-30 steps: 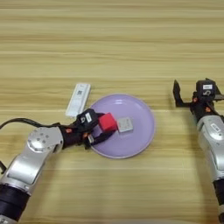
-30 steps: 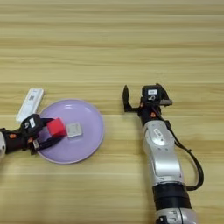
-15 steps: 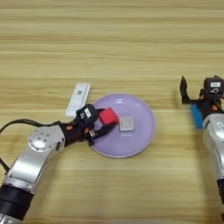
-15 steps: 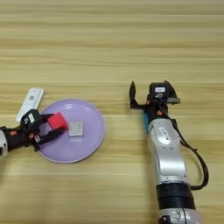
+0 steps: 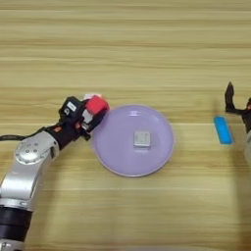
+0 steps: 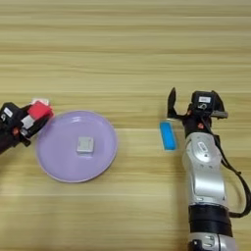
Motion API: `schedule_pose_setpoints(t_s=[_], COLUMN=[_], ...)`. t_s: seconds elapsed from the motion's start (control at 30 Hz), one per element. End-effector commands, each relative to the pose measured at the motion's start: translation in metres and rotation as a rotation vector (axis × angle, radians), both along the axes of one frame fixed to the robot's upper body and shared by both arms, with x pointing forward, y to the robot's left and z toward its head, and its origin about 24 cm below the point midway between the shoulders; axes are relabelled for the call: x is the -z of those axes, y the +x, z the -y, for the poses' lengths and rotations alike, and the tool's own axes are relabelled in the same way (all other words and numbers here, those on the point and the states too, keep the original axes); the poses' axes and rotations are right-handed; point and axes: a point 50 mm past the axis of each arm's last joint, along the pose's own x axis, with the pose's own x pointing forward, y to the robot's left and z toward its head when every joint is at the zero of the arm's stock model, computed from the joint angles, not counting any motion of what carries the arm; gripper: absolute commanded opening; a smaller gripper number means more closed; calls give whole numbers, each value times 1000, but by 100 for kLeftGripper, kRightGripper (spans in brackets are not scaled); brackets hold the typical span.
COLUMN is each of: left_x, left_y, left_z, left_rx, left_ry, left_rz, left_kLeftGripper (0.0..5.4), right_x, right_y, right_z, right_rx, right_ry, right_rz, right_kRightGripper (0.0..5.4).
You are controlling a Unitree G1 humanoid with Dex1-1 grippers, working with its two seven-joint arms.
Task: Move the objects on the table
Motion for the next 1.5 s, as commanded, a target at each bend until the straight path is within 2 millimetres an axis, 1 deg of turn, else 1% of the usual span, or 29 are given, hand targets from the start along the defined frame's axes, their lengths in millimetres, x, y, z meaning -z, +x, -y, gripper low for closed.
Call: schedule_pose_setpoints(t_s=[0.03, 0.13, 0.17, 0.27, 0.33, 0.53, 0.67, 0.8, 1.03, 1.23, 1.27, 1.33, 1.5], left_x=[-8, -12, -11, -13, -13, -5, 0, 8, 20, 24, 24, 25, 18], left_y=[-15, -28, -37, -55, -61, -74, -75, -73, -70, -70, -70, -69, -68], left_z=[-16, -25, -27, -28, -28, -27, -25, -17, -10, -10, -10, -11, -13], left_rx=[-82, -113, -123, -127, -134, -134, -139, -113, -90, -100, -98, -111, -130], left_ry=[2, 16, 22, 25, 32, 43, 43, 44, 58, 71, 73, 80, 68], left_rz=[-9, -20, -35, -75, -94, -170, -200, -226, -263, -273, -273, -269, -222], left_kLeftGripper=[232, 231, 231, 231, 231, 231, 231, 230, 230, 230, 267, 272, 322], right_x=[-5, -6, -6, -6, -6, -7, -6, -7, -8, -8, -8, -7, -7], right_y=[1, 1, 1, 2, 2, 3, 4, 5, 4, 4, 4, 4, 5], right_z=[2, 3, 3, 5, 5, 7, 7, 7, 6, 6, 6, 6, 4], right_rx=[7, 8, 9, 11, 11, 10, 8, 8, 6, 6, 6, 4, -1], right_ry=[9, 10, 10, 10, 10, 11, 12, 11, 9, 8, 8, 8, 7], right_rz=[8, 8, 7, 6, 5, 3, 1, 5, 7, 7, 6, 5, 3], right_kRightGripper=[540, 540, 540, 540, 540, 540, 540, 540, 540, 540, 540, 540, 540])
